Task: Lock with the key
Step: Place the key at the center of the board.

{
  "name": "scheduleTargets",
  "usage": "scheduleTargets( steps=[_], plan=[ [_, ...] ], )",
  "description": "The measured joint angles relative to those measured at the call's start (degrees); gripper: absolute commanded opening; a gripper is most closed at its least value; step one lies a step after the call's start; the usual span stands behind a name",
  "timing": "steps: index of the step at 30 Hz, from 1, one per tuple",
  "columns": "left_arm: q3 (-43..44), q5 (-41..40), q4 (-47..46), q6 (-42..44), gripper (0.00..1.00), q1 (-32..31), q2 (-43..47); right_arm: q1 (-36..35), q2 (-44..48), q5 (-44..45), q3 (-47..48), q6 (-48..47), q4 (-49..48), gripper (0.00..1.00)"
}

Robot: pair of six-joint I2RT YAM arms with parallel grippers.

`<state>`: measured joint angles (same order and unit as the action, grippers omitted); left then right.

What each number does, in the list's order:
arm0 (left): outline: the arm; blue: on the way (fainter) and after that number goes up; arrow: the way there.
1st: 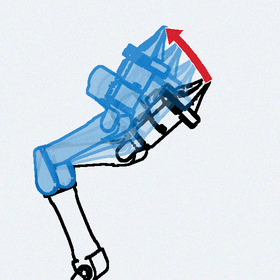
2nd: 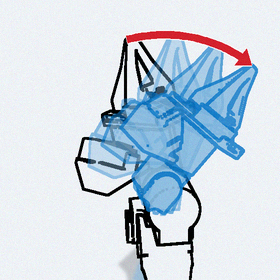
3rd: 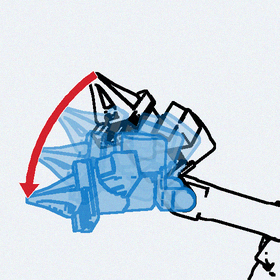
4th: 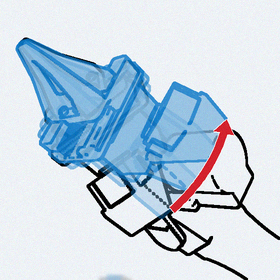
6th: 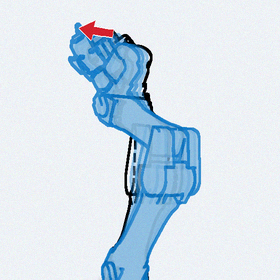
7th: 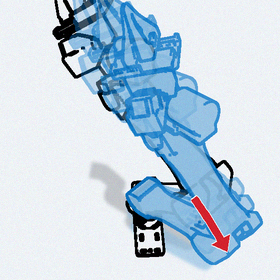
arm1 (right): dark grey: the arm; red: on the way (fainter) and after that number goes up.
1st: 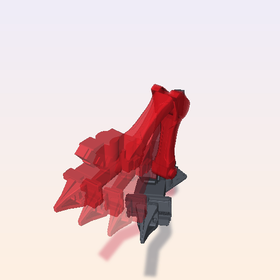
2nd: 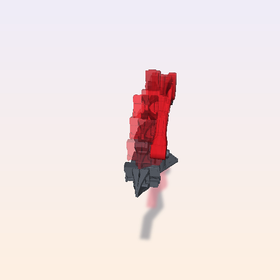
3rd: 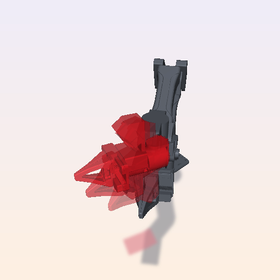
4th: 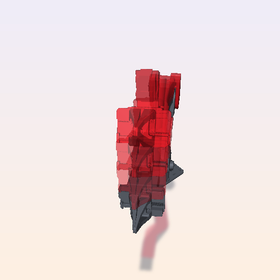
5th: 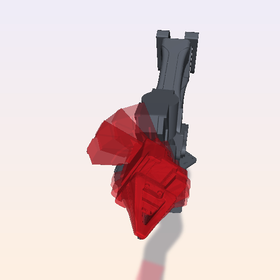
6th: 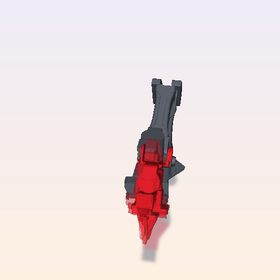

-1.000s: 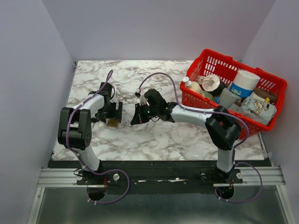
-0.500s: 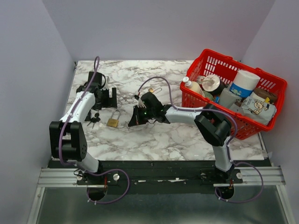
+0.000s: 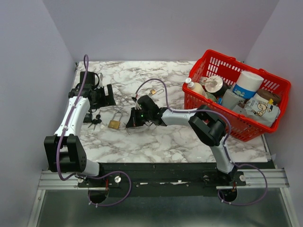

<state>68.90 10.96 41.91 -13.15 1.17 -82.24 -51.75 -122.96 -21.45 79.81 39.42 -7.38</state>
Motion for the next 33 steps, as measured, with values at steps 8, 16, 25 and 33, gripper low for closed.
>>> scheduleTargets(
  steps=[8,16,25,33],
  plan=[
    [0.0,0.5,0.0,-0.2,0.99,0.4,0.2,0.3,-2.4,3.3,3.0,-2.3,0.1,0.04],
    [-0.5,0.7,0.0,-0.2,0.99,0.4,0.2,0.6,-3.6,4.2,4.3,-4.0,0.3,0.39],
    [-0.5,1.3,0.0,-0.2,0.99,0.7,0.2,2.1,-3.1,5.3,6.6,-11.4,3.6,0.76],
    [-0.5,1.8,0.0,-0.2,0.99,0.7,0.3,7.5,-2.6,11.1,16.5,-26.5,12.5,0.95]
  ],
)
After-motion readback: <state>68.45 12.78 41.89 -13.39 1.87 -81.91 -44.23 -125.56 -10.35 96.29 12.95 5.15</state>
